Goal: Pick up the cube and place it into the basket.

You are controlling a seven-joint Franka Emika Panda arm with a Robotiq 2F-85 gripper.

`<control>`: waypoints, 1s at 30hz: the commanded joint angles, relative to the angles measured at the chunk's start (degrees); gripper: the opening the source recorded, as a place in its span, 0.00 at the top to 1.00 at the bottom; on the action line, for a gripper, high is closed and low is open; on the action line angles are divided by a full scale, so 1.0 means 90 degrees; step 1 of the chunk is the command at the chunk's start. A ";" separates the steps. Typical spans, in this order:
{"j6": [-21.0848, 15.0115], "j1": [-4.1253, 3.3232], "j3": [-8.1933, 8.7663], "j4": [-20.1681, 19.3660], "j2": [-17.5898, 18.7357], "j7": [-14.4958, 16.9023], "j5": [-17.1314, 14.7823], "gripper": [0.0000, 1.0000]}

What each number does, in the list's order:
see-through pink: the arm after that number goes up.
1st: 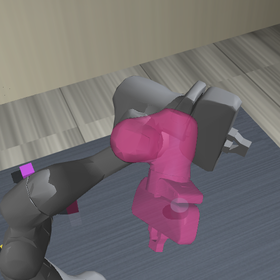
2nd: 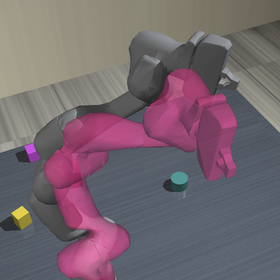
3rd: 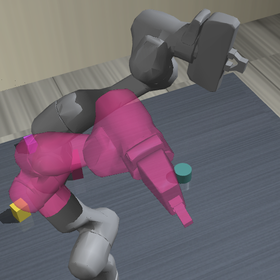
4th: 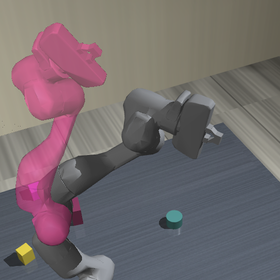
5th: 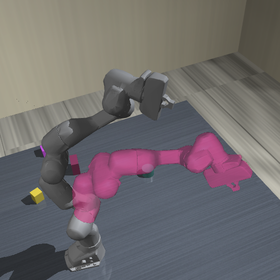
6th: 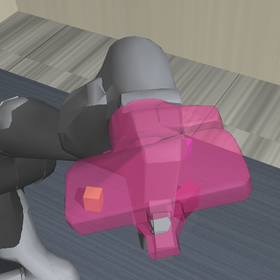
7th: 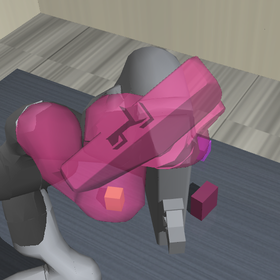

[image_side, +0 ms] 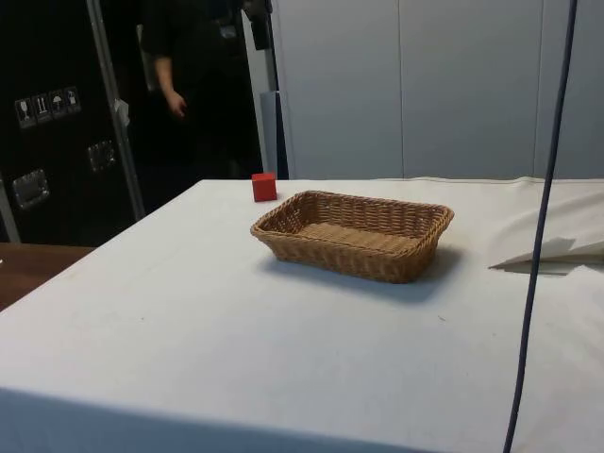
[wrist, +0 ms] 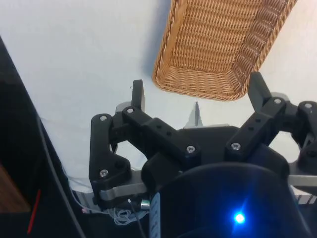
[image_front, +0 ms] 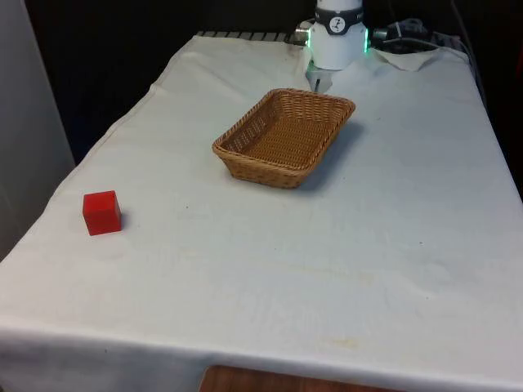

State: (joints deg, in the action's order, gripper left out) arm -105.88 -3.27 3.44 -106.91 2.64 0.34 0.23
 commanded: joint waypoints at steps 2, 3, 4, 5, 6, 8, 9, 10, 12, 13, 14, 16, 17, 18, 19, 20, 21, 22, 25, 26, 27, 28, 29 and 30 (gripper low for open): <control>-0.0025 0.0013 0.0013 0.0083 0.0089 -0.0013 0.0051 0.00; -0.0045 0.0019 0.0032 0.0121 0.0134 -0.0013 0.0083 0.00; -0.0064 0.0019 0.0038 0.0140 0.0159 -0.0019 0.0095 0.00; -0.0089 0.0019 0.0038 0.0159 0.0185 -0.0025 0.0108 0.00; -0.0108 0.0019 0.0045 0.0178 0.0210 -0.0032 0.0127 0.00; -0.0172 0.0038 0.0057 0.0236 0.0286 -0.0032 0.0178 0.00; -0.0146 0.0032 0.0045 0.0210 0.0261 -0.0019 0.0140 0.00; -0.0197 0.0045 0.0064 0.0255 0.0312 -0.0032 0.0197 0.00; -0.0255 0.0051 0.0083 0.0274 0.0357 -0.0032 0.0223 0.00; -0.0286 0.0051 0.0095 0.0280 0.0376 -0.0032 0.0236 0.00; -0.0312 0.0051 0.0108 0.0286 0.0401 -0.0032 0.0248 0.00; -0.0363 0.0064 0.0127 0.0306 0.0446 -0.0032 0.0274 0.00; -0.0395 0.0070 0.0140 0.0312 0.0471 -0.0032 0.0286 0.00; -0.0382 0.0064 0.0127 0.0280 0.0439 -0.0019 0.0255 0.00; -0.0446 0.0083 0.0159 0.0331 0.0522 -0.0032 0.0299 0.00; -0.0471 0.0089 0.0178 0.0337 0.0554 -0.0025 0.0306 0.00; -0.0503 0.0089 0.0197 0.0350 0.0579 -0.0019 0.0312 0.00; -0.0528 0.0095 0.0210 0.0357 0.0605 -0.0013 0.0312 0.00; -0.0611 0.0108 0.0280 0.0427 0.0732 0.0013 0.0318 0.00; -0.0586 0.0095 0.0267 0.0388 0.0688 0.0006 0.0286 0.00; -0.0637 0.0115 0.0299 0.0439 0.0770 0.0032 0.0312 0.00; -0.0662 0.0127 0.0312 0.0458 0.0809 0.0045 0.0312 0.00; -0.0681 0.0134 0.0331 0.0477 0.0840 0.0064 0.0306 0.00; -0.0713 0.0134 0.0376 0.0509 0.0904 0.0083 0.0299 0.00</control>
State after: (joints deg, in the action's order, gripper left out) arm -111.96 -2.23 6.53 -102.85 10.03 0.80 2.81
